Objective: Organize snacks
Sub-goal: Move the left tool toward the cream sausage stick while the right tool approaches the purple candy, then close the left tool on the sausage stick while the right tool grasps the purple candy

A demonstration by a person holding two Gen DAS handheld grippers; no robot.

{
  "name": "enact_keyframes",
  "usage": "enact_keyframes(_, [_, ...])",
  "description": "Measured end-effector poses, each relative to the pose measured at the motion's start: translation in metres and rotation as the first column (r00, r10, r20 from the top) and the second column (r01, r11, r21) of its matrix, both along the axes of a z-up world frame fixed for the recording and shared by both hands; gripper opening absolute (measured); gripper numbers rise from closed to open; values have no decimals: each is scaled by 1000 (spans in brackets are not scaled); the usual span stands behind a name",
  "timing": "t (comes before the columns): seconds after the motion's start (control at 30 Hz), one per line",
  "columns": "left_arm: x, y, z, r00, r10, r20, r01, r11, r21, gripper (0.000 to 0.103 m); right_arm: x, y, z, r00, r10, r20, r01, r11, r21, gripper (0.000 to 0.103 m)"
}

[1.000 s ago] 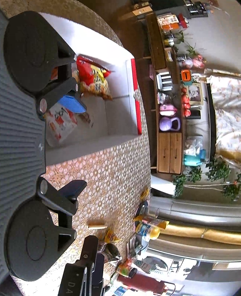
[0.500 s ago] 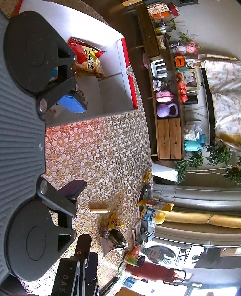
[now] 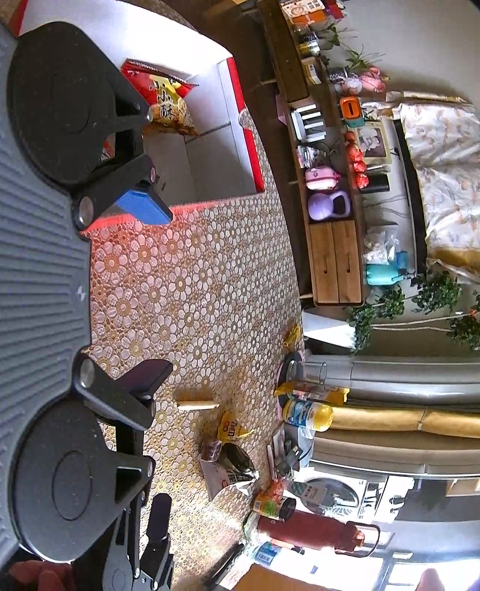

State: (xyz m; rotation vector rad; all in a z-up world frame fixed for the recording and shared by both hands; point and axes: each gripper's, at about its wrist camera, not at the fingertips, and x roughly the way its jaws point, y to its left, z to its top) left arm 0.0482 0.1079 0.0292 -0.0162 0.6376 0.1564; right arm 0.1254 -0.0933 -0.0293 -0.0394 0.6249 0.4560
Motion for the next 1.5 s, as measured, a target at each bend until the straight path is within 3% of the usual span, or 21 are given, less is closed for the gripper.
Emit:
enact_keyframes(0.57, [12,-20,-12,997,-75,-6,75,997,14,80,0,-1,-33,1000,5,8,-5,1000,-26,51])
enact_keyframes(0.97, [26,-27,-18,995,-96,-27,97,995,23,83,27,20,-53,998,64,-18,-65,995,-76,49])
enact_keyframes(1.13, [34,-28,-22,995,-97,-39,98,995,30,83,32,25,-60,997,80,-25,-82,993,-85,37])
enact_keyframes(1.27, [41,-31,-24,994,-100,-47,102,994,34,83,32,23,-64,997,74,-19,-76,994,-83,36])
enact_keyframes(1.4, [50,-37,-26,992,-112,-52,115,992,42,83,32,21,-66,997,75,6,-74,993,-92,25])
enact_keyframes(1.5, [57,-44,-28,990,-129,-55,132,990,54,83,31,19,-66,997,74,7,-74,994,-76,24])
